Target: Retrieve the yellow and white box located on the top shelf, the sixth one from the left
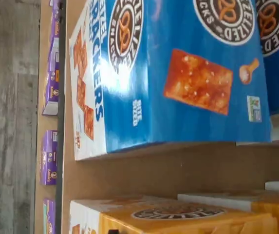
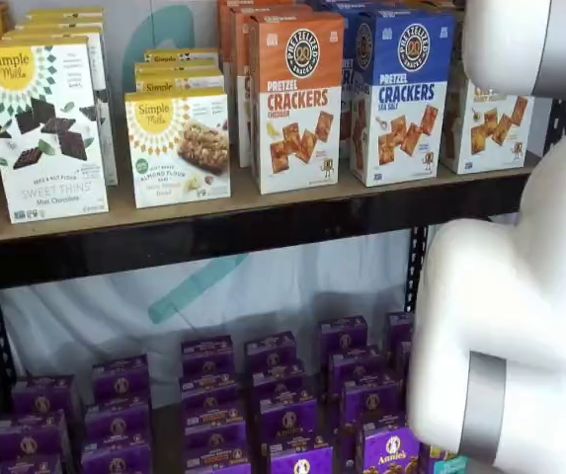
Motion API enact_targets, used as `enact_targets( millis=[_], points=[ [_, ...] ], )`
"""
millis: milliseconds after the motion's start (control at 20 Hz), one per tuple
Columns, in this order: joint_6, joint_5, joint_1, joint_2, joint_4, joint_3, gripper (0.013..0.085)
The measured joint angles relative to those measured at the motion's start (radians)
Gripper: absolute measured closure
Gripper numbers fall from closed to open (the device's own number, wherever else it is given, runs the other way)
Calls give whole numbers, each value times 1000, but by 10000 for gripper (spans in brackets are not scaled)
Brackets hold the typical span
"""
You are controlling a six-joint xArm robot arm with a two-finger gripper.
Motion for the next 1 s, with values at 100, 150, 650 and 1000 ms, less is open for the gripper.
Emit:
enact_targets(
  millis=[100,150,650,1000],
  points=[
    [3,-2,1,1,6,2,130],
    [5,1,1,4,9,-2,130],
    [9,43,23,22,-60,-44,130],
    [12,100,38,43,-116,-82,130]
  ],
)
